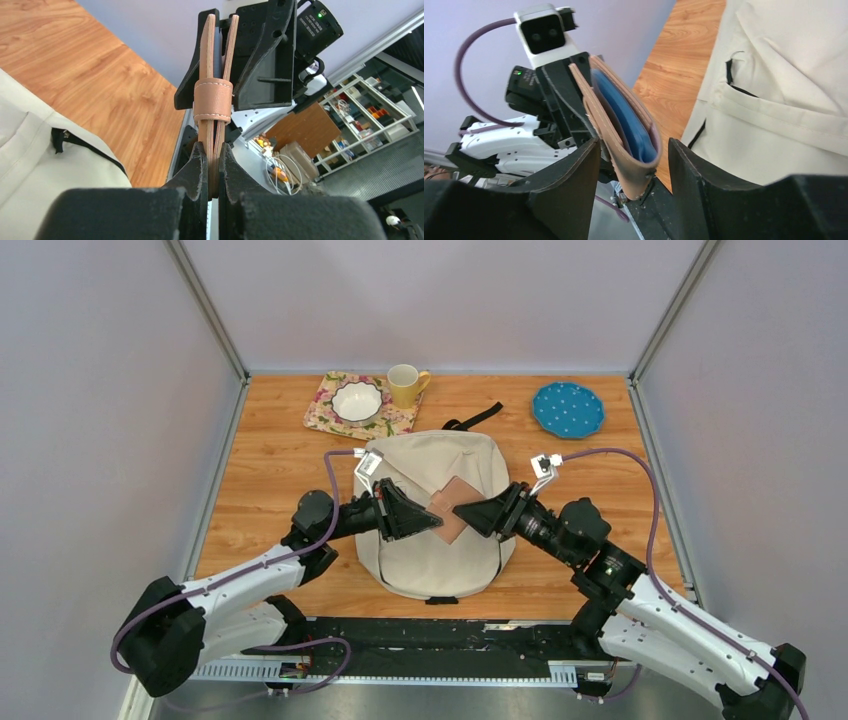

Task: Pack the student bag
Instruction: Adjust the personal item.

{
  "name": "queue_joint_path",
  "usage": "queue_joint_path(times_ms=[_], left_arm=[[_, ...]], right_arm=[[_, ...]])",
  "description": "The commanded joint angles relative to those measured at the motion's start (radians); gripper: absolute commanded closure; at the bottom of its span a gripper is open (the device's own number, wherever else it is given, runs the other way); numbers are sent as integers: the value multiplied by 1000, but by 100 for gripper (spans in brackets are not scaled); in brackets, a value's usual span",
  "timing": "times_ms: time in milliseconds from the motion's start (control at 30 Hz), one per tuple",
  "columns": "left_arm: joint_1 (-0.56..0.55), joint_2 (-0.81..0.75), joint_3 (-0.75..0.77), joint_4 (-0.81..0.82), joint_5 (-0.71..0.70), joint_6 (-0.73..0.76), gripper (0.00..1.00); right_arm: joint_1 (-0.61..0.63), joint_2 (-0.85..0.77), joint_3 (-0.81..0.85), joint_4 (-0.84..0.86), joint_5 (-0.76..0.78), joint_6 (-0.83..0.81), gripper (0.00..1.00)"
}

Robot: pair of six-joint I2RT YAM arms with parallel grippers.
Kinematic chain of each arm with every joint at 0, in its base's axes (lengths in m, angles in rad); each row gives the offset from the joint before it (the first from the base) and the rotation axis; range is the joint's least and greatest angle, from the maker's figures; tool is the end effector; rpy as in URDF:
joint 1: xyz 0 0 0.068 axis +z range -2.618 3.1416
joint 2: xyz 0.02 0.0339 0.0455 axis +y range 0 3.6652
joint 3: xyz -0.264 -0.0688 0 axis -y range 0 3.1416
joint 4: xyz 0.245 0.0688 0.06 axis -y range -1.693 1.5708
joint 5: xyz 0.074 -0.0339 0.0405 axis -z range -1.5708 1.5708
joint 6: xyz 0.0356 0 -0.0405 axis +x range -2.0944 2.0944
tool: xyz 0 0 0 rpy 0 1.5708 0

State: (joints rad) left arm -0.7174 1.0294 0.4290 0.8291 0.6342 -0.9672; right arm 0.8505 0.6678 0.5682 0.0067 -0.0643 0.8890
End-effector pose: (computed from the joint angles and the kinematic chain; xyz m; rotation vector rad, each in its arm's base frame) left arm 0.1519 -0.1605 0.2741 0.4368 1.5967 -1.7720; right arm 0.1114 0.1304 0.3022 -0.0186 1.8559 1.3302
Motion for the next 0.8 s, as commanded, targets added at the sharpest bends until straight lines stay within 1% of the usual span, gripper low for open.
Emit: queue_joint_path(times_ms=[0,67,167,267,300,367,400,433,467,500,533,567,600,633,667,700,733,767], left_arm=[[6,21,-9,197,56,-82,100],[9,32,-9,209,73,-90,100],[16,23,-12,182,73,-74,100],[27,6,-18,157,62,-59,100],[30,5,-15,150,62,-53,100],[32,1,-12,110,59,-45,100],[32,0,-9,101,56,-35,100],[33,-2,-9,90,58,-30,98],[33,-3,-7,55,58,-24,92],[33,-6,-3,29,53,-7,72],[33,-14,2,-2,44,8,64],[33,-20,7,-83,35,30,52],[33,-28,23,-138,26,83,39],[33,-49,37,-206,-20,120,37],[33,-61,51,-352,-51,158,35],[33,-72,79,-420,-80,238,31],[33,-92,97,-494,-153,277,30],[33,-98,117,-637,-198,357,29]], right_arm=[[2,18,-4,153,-71,-28,46],[4,19,-8,160,-81,-24,49],[1,0,-30,182,-81,-16,57],[2,-19,-44,193,-86,-7,67],[2,-20,-45,190,-88,-2,72],[2,-28,-53,194,-89,1,80],[2,-30,-53,194,-86,1,86],[1,-30,-53,188,-81,2,88],[2,-33,-51,184,-78,5,90],[2,-34,-51,179,-75,4,94],[2,-37,-50,171,-69,2,95],[1,-45,-48,142,-59,1,96],[2,-53,-44,124,-33,-4,98],[2,-62,-42,101,-16,-19,99],[2,-74,-39,41,6,-25,100],[2,-106,-31,4,59,-28,100],[2,-125,-30,-37,101,-41,100],[2,-146,-31,-95,127,-44,100]])
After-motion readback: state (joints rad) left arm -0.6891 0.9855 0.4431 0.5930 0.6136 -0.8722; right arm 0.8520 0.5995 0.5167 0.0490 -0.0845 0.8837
